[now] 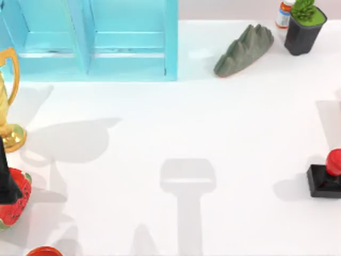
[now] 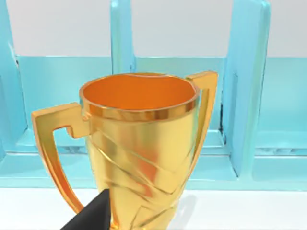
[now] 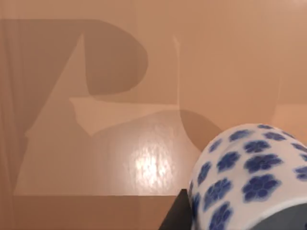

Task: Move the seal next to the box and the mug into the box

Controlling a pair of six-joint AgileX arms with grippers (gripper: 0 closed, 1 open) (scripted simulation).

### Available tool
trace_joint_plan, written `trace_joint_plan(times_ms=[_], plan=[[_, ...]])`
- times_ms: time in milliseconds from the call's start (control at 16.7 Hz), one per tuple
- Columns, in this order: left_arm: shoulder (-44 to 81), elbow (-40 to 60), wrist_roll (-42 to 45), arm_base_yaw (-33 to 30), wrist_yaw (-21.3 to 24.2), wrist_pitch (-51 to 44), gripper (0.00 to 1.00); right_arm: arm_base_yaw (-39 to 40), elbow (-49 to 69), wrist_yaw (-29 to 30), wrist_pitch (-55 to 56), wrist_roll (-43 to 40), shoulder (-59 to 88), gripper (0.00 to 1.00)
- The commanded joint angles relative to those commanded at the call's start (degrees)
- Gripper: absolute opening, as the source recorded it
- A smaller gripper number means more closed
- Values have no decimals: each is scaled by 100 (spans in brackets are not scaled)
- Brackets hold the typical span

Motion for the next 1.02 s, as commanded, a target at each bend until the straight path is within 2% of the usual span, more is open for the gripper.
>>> trace_joint_plan(times_ms=[120,900,1020], plan=[[0,0,0,0,0,0,100,0,0,0,0,0,0,0],[0,0,0,0,0,0,100,0,0,0,0,0,0,98],[0,0,0,0,0,0,100,0,0,0,0,0,0,100]])
